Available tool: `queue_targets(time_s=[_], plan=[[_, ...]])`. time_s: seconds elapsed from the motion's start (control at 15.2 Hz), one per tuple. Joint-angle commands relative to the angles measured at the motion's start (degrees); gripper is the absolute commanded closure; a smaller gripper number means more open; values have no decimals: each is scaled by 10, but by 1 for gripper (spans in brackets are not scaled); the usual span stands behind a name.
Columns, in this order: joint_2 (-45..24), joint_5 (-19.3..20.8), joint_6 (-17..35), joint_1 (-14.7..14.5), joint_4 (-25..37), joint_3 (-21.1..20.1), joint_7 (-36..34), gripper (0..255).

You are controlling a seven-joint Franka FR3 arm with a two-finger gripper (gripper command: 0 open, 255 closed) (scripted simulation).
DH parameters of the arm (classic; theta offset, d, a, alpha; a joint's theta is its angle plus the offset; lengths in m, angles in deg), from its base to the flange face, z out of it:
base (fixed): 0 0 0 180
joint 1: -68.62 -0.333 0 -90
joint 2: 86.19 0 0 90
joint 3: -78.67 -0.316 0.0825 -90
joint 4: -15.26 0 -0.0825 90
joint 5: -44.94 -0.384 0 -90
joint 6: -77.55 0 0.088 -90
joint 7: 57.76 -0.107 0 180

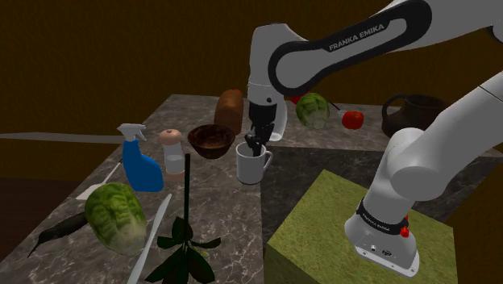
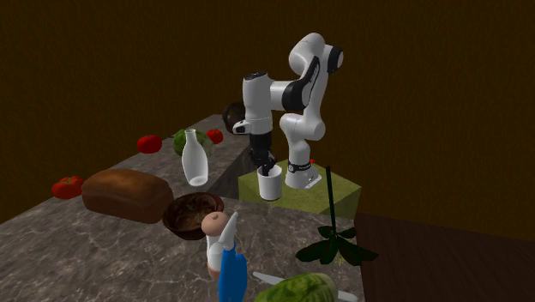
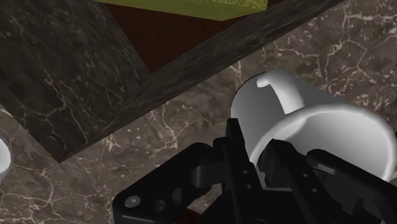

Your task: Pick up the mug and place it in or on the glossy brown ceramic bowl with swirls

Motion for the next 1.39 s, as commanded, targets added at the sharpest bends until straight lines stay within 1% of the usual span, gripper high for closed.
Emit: queue_targets(time_s=[0.0,1.06,1.32], plan=[[7,1,-17,0,10,2,0,255],[33,11,-142,4,110,16,-9,255],[-43,34,-140,25,179,32,15,255]])
